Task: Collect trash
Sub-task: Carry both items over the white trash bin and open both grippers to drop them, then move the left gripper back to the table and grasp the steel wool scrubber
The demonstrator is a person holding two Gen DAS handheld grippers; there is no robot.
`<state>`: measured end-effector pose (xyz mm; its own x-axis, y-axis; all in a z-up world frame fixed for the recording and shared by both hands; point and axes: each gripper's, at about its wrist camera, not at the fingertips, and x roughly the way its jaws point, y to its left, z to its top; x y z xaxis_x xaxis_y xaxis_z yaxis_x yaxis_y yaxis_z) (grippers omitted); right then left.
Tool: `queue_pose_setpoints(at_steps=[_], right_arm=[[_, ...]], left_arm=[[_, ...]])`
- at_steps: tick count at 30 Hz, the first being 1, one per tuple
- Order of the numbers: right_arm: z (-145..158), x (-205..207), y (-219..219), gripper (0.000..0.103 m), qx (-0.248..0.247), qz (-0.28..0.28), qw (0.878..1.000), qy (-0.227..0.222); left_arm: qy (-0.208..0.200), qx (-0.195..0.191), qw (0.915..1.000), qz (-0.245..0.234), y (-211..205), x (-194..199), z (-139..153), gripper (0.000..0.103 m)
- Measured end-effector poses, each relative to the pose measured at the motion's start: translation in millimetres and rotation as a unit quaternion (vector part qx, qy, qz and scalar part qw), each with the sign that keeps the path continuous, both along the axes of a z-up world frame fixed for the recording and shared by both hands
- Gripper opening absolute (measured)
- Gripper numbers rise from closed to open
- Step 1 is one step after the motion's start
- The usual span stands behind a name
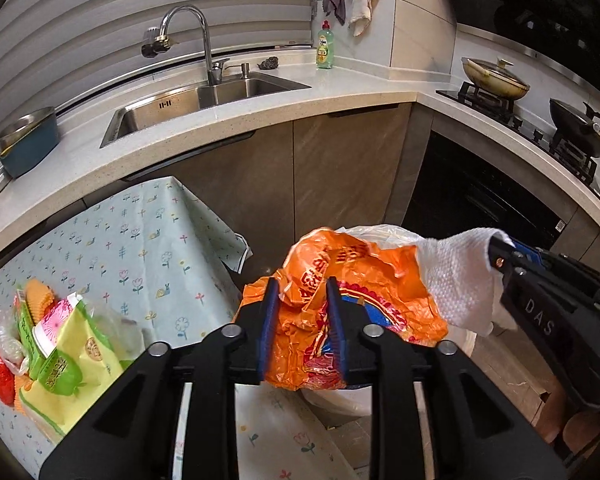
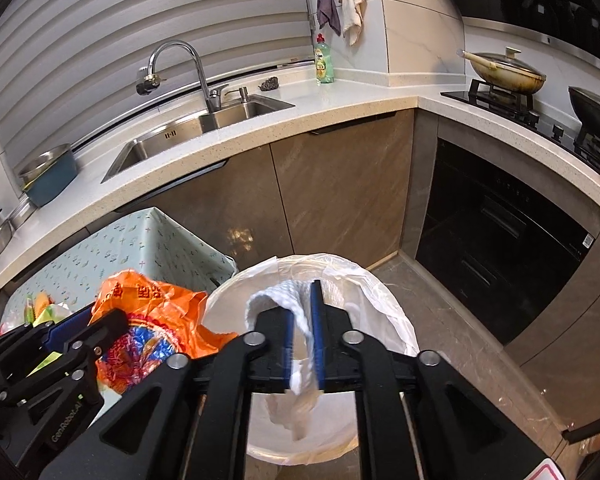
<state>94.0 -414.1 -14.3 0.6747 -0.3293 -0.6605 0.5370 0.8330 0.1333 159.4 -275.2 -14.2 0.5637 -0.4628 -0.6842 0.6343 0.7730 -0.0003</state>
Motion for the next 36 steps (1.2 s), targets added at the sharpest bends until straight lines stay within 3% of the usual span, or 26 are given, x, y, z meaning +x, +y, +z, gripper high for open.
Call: queue_pose_setpoints(at_steps=[2, 4, 7, 8, 9, 14, 18, 36], right_arm=[[0, 0, -1, 0.039, -0.005, -0.004, 1.000, -0.001], [0, 0, 0, 0.048, -0.016, -0.011, 1.000, -0.001], [1, 0, -2, 0.049, -0.014, -0.013, 1.000, 0.000], [0, 0, -2, 0.049, -0.016, -0.015, 1.000, 0.003], [1, 0, -2, 0.049, -0.017, -0.016, 1.000, 0.004], [5, -3, 0, 0.050, -0.012, -0.014, 1.000, -0.003], [11, -8, 9, 0.061, -0.023, -0.014, 1.000, -0.009], [47, -24, 90, 0.068, -0.045, 0.046, 0.997, -0.030]], left_arm=[[-0.004, 0.001, 1.0000, -0.001, -6, 1, -2, 0.031], [-0.004, 0.003, 1.0000, 0.002, -10, 4, -3, 0.035], [-0.001, 0.001, 1.0000, 0.008, -12, 7, -4, 0.042], [0.000, -0.002, 0.9999, 0.010, -11, 8, -3, 0.052], [-0.004, -0.005, 0.9999, 0.012, -10, 8, -2, 0.053], [-0.013, -0.005, 0.9998, 0.015, -5, 6, 3, 0.053], [-0.014, -0.010, 0.9996, 0.025, 4, 5, 7, 0.053], [-0.028, -0.032, 0.9951, 0.089, 91, -12, 39, 0.061]])
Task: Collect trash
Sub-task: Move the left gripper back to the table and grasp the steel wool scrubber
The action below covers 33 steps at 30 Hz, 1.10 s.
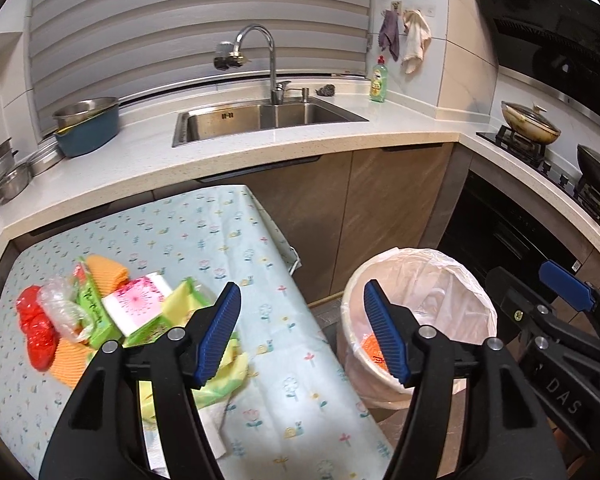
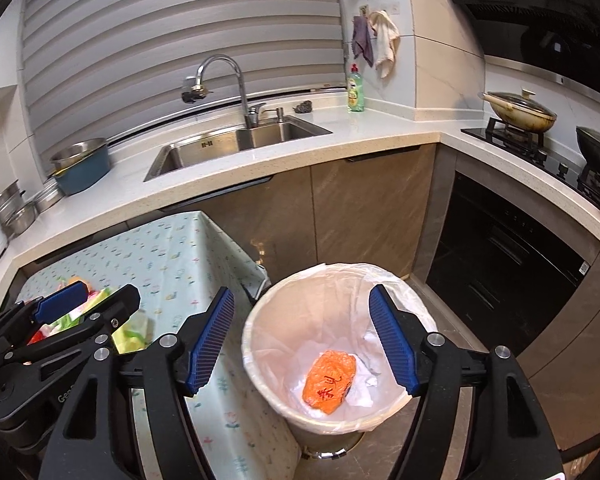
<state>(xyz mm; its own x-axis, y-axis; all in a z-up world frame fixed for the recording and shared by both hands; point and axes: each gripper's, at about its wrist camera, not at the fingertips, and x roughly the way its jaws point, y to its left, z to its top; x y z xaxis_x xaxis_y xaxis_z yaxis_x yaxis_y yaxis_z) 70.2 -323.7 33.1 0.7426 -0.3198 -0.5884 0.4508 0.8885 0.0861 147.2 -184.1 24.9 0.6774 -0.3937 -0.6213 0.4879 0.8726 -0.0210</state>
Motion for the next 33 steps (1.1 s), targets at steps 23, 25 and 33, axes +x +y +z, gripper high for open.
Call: queue_pose_setpoints(at_steps=[23, 25, 33], right_arm=[[-9, -1, 117, 0.070, 0.010, 0.091, 0.996, 0.018], [-13, 0, 125, 0.070, 0.013, 0.096, 0.995, 0.023], [-34, 2, 150, 0.070, 0.028, 0.109, 0.993, 0.042]], left_arm=[[0.030, 0.010, 0.9927, 0.116, 155, -14, -27, 0.090], [0.042, 0.010, 0.9913, 0.124, 167, -15, -36, 0.090], [0.104, 0.005, 0.9864, 0.128, 199, -22, -73, 0.092]])
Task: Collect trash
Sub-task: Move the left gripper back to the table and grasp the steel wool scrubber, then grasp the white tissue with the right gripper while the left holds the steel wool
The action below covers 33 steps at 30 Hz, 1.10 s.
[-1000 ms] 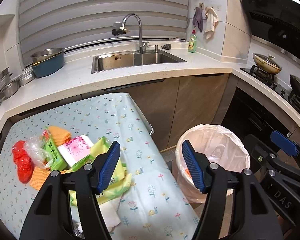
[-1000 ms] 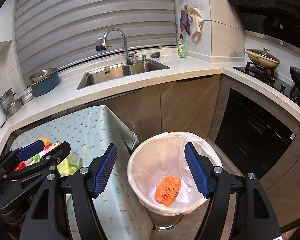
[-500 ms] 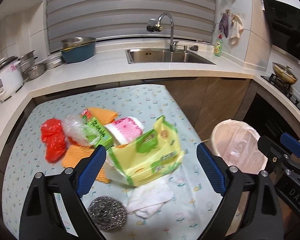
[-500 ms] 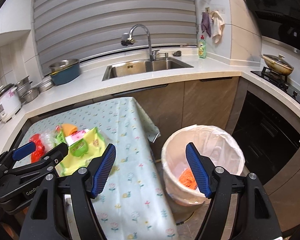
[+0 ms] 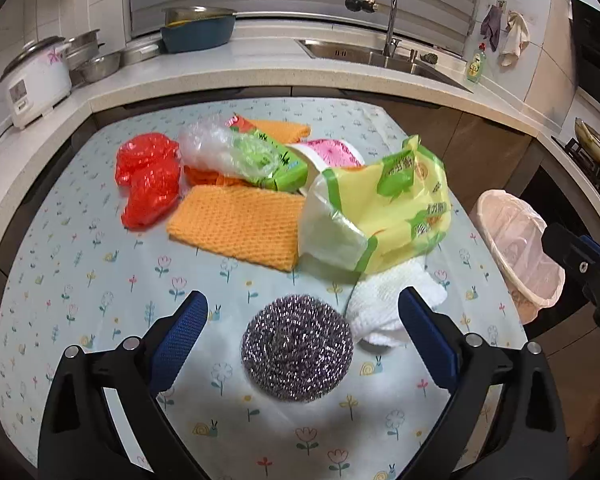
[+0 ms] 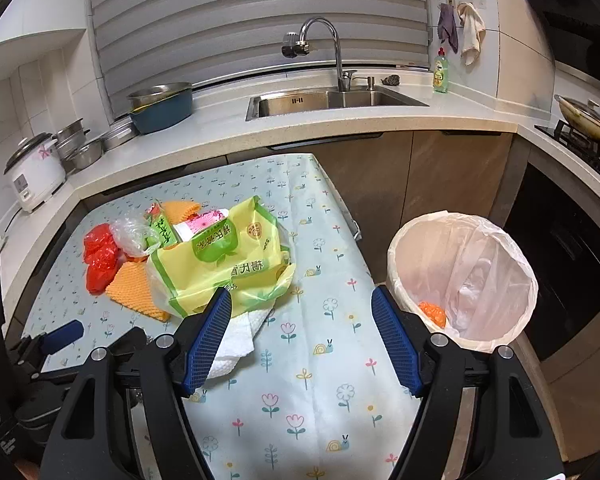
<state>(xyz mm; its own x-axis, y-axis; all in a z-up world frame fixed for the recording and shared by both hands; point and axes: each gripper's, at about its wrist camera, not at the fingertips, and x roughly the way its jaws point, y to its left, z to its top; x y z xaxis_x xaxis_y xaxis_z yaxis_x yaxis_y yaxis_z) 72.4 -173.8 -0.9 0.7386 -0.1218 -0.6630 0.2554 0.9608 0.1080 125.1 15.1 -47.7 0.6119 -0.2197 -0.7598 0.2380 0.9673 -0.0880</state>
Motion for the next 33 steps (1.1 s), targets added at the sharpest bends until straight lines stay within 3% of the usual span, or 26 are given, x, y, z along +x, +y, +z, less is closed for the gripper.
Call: queue_pose_setpoints(at_steps=[10, 14, 18, 29, 31, 33], right_arm=[[-31, 4, 22, 0.070, 0.012, 0.015, 0.999, 0.032], [-41, 10, 27, 0.070, 0.015, 0.020, 0.999, 0.043], [-53, 19, 29, 0.070, 0.031, 0.025, 0.998, 0.056], [-84, 46, 39, 0.069, 0.061, 0.036, 0.994, 0.087], [-90, 51, 43, 0.067, 0.063, 0.039, 0.993, 0.096], [-98, 54, 47, 0.054, 0.067, 0.045, 0.991, 0.106]], left_arm=[[0.042, 0.012, 0.9990, -0.004, 3, 2, -43, 0.091], [0.056, 0.002, 0.9983, -0.015, 6, 6, -49, 0.070], [0.047, -0.001, 0.9988, -0.015, 10, 5, -44, 0.065], [0.012, -0.001, 0.9995, 0.028, 39, 12, -19, 0.065], [0.011, -0.002, 0.9994, 0.032, 41, 15, -17, 0.065], [0.012, -0.003, 0.9994, 0.033, 41, 17, -16, 0.065]])
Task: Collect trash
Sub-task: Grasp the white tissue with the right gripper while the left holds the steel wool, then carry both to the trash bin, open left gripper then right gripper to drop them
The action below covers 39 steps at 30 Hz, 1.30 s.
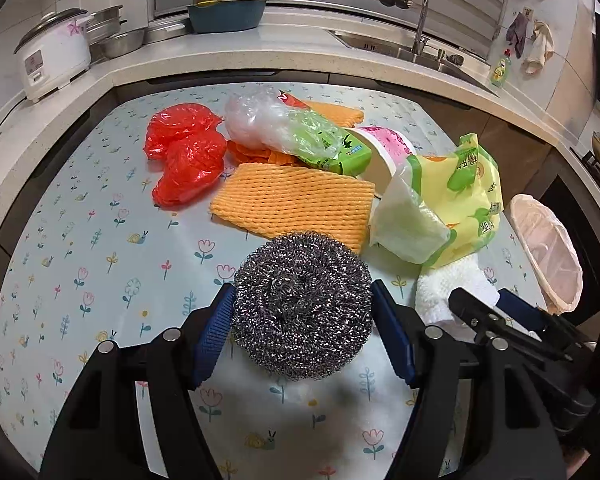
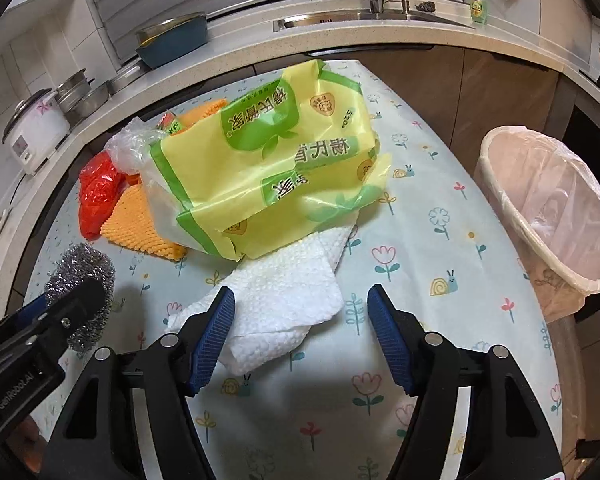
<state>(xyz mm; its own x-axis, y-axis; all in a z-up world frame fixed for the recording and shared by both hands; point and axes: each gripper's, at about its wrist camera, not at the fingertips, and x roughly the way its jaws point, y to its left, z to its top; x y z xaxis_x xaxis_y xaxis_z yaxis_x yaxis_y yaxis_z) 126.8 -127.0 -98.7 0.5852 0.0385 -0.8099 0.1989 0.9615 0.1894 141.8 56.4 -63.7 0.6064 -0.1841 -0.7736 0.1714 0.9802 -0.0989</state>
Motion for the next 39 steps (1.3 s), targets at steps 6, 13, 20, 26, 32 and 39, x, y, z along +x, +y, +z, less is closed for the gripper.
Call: queue_pose_setpoints(at_steps=[6, 13, 20, 26, 32, 39], right_arm=[[-7, -2, 3, 0.008, 0.009, 0.019, 1.000, 0.008], [35, -22, -7, 0.006, -0.019, 0.013, 0.999, -0.043], [89, -46, -27, 0.006, -0.024, -0.005, 0.994, -0.106], [113, -60, -44, 0.006, -0.034, -0.021, 0.990, -0.134], [126, -72, -68, 0.006, -0.043, -0.045, 0.986, -0.152], [134, -87, -106, 0.006, -0.051, -0.075, 0.982, -0.163]], left_arm=[[-0.001, 0.001, 1.0000, -0.002, -1, 0, 2, 0.065], [-0.015, -0.001, 0.9999, -0.008, -9, -10, 16, 0.065], [-0.037, -0.005, 0.9989, -0.029, -27, -25, 37, 0.065], [-0.058, -0.007, 0.9971, -0.049, -48, -35, 55, 0.065], [-0.081, -0.006, 0.9939, -0.074, -75, -45, 74, 0.065], [-0.097, -0.001, 0.9894, -0.108, -118, -52, 87, 0.065]])
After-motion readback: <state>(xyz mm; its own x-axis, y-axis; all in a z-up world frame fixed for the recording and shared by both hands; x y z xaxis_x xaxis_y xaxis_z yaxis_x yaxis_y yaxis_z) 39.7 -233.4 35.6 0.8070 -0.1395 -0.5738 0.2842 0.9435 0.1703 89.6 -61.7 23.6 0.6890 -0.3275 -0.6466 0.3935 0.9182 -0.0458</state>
